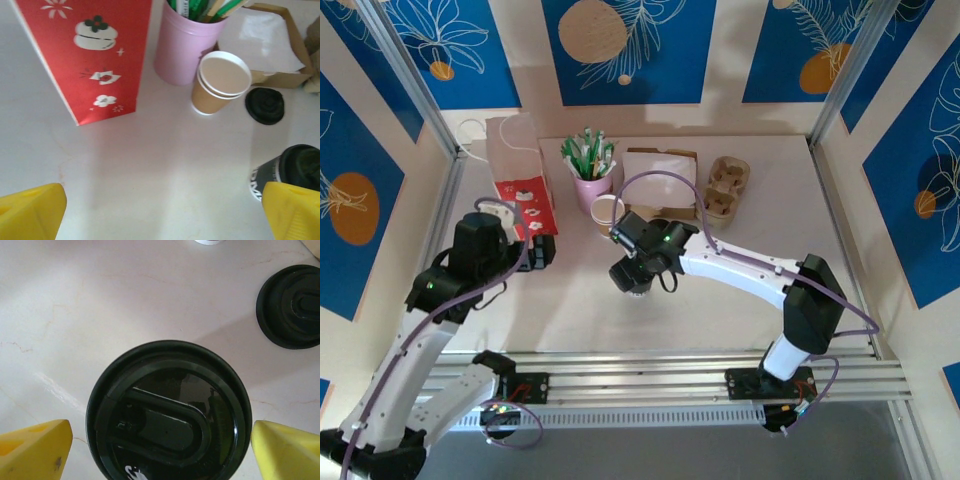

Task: Pack the takeout coffee

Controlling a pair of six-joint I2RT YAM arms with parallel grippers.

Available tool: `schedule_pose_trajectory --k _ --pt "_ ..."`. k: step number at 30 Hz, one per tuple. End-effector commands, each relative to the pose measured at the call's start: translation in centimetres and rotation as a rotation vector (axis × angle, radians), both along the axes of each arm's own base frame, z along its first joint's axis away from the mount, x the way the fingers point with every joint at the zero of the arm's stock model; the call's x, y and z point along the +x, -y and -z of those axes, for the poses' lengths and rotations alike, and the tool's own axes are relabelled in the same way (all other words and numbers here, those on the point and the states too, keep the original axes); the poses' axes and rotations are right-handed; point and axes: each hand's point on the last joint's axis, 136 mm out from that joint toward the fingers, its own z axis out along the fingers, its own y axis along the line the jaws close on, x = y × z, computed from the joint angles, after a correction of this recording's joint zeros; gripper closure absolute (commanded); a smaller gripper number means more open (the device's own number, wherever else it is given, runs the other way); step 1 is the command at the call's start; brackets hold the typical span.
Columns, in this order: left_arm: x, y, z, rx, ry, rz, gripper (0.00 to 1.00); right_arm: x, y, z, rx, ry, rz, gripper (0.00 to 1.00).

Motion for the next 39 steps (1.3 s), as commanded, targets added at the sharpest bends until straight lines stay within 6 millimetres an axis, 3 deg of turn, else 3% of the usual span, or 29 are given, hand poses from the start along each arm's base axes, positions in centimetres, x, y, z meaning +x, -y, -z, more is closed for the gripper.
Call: schedule_pose_trajectory --k 1,15,26,33,39 --pt "-0.6 -2.1 1.3 0.088 0.01 -0.055 0.0 0.3 -0.3 -0.3 -0.027 0.017 -0.011 0.1" --pt "-0.7 -2.0 4.2 0.08 -0.038 -0.065 0.0 0.0 0.3 0.9 -0.055 -0.055 0.036 0.22" --pt "-0.6 -1.9 4.9 0.084 -0.053 -0.057 0.0 0.3 2.2 -0.6 -0.02 -0.06 0.106 0.26" --pt "-0.5 -1.6 5.2 0.085 -0.06 -0.046 0.0 1.4 6.5 -3.2 0.021 -0.039 0.231 0.26" --pt "-0.4 -1.2 5.5 0.076 -0.069 -0.029 0.0 2.8 13.5 -5.3 0.063 -0.018 0.442 0.28"
